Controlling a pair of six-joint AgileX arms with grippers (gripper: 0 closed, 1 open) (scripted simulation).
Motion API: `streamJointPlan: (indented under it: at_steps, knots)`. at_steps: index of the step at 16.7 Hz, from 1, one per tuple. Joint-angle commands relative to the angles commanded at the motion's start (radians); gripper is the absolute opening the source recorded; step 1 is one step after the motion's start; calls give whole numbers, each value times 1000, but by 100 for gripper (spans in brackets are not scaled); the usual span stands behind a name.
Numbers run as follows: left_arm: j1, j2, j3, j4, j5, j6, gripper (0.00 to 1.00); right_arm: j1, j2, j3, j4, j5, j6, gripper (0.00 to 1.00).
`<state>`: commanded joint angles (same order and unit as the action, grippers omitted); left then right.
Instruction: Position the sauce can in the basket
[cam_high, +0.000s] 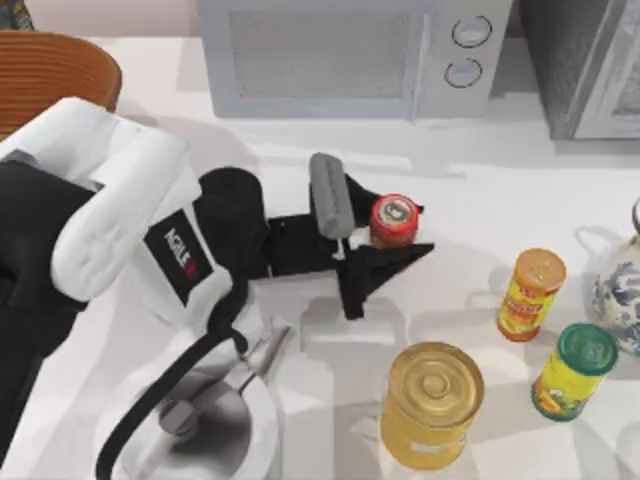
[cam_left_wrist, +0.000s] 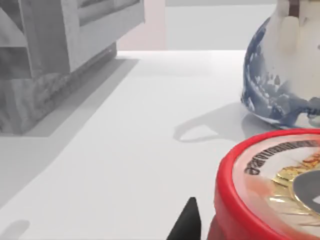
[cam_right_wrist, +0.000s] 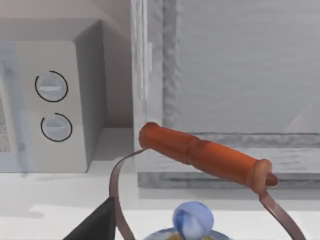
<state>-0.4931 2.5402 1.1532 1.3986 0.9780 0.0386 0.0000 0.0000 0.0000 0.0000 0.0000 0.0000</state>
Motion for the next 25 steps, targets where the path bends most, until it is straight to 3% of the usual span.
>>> streamJointPlan:
  at_steps: [6, 19, 22, 25]
  knots:
    - [188, -255, 49, -164, 90, 29, 0, 0, 0, 0, 0, 0, 0, 100]
    - [880, -584, 69, -769, 322, 64, 0, 0, 0, 0, 0, 0, 0, 100]
    - [978, -620, 81, -827, 361, 72, 0, 0, 0, 0, 0, 0, 0, 100]
    - [1009, -632, 86, -843, 374, 75, 0, 0, 0, 0, 0, 0, 0, 100]
